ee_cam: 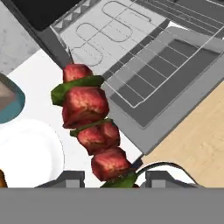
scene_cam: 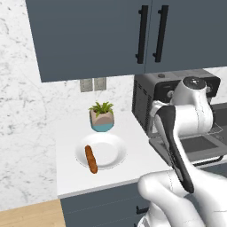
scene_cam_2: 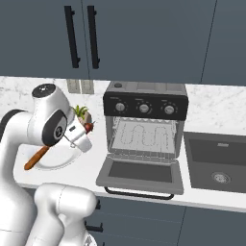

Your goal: Pick up the kebab skewer and baguette bread, and place them inside the toaster oven. Close the toaster oven door and start by setting the timer.

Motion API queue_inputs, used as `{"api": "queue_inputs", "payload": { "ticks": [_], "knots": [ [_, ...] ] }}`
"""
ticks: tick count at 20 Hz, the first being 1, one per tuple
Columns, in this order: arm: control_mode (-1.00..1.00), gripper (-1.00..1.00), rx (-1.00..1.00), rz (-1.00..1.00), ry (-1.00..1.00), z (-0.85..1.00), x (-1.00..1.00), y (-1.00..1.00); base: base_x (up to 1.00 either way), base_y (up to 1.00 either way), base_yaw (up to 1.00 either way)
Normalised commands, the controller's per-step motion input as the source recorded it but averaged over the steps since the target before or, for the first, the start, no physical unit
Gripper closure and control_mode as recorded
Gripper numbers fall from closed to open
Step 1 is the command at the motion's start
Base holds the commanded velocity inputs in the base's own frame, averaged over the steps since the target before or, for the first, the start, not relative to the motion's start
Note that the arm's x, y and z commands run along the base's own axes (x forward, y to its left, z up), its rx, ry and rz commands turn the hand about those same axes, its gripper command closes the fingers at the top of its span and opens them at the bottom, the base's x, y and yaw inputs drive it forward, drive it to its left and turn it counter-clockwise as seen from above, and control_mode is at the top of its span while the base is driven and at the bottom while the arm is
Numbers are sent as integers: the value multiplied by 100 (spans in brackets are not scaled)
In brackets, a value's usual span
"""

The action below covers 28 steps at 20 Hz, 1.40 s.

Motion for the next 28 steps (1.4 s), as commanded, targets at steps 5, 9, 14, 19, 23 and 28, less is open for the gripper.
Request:
{"api": "queue_inputs", "payload": {
  "ticks": [5, 9, 14, 19, 23, 28],
  "knots": [
    [-100, 100, 16, -34, 0, 24, -47, -79, 0, 0, 0],
    [-100, 100, 17, -34, 0, 11, -38, -87, 0, 0, 0],
    [-100, 100, 17, -15, -8, 3, 16, -24, 0, 0, 0],
    [-100, 100, 30, -11, -5, 0, 12, -5, 0, 0, 0],
    [-100, 100, 15, -22, -12, 0, 22, 0, 0, 0, 0],
    [-100, 100, 7, -17, -9, 0, 26, 12, 0, 0, 0]
  ]
}}
